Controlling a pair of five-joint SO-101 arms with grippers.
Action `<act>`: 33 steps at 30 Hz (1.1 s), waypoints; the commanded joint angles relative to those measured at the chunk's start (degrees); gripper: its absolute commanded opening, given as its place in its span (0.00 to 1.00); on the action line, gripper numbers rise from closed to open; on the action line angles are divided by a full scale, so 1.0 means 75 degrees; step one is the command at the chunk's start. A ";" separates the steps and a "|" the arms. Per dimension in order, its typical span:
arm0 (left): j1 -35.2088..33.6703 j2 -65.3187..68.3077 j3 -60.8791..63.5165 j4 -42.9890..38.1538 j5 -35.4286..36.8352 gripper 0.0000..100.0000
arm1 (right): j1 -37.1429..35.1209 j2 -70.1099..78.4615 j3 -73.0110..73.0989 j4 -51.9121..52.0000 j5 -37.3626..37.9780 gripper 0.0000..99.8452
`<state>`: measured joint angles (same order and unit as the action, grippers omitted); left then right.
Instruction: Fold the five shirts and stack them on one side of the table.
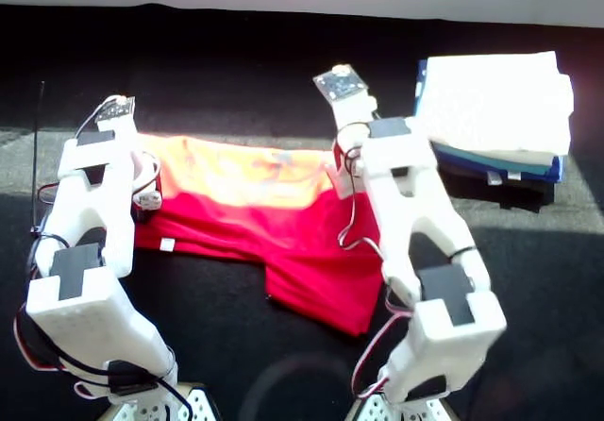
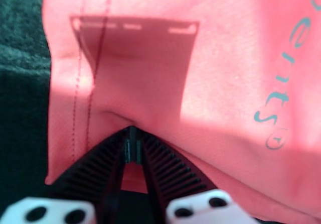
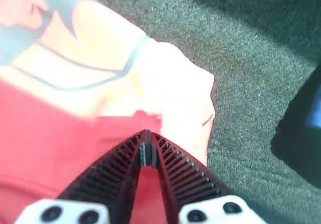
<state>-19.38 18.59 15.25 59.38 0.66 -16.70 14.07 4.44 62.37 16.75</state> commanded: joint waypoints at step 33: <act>-0.0697 -0.0076 -0.0826 0.1840 0.0059 0.01 | -0.0955 -0.3182 0.1307 0.1975 -0.0012 0.01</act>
<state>-23.69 18.86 10.15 72.31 0.66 -21.27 -0.35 1.98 80.40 16.75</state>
